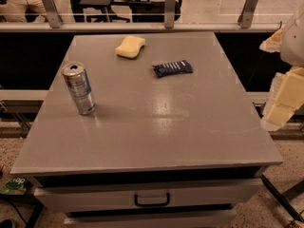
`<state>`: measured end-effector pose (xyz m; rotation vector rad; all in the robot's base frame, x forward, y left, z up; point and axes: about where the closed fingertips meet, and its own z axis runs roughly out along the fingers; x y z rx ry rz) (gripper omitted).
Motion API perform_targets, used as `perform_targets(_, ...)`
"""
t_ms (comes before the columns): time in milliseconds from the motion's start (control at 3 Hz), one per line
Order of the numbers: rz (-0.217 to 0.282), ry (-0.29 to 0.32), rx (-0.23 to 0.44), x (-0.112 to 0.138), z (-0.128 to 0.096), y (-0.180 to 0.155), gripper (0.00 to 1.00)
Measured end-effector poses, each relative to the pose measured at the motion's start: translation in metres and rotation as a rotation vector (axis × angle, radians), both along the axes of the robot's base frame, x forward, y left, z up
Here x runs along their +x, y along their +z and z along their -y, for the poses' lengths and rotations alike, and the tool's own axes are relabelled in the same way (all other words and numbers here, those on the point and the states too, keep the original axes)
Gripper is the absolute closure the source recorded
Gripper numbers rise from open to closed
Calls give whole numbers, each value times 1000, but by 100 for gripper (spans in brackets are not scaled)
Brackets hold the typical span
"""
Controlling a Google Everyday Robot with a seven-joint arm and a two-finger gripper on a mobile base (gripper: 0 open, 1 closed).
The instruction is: Knock redbull can over
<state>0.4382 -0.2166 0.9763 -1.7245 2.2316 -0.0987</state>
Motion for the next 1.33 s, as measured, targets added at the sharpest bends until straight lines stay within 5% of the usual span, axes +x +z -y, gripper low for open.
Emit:
perform_targets(667, 2, 21, 25, 3, -8, 3, 0)
perform_targets(1333, 52, 175, 180, 16, -75, 6, 0)
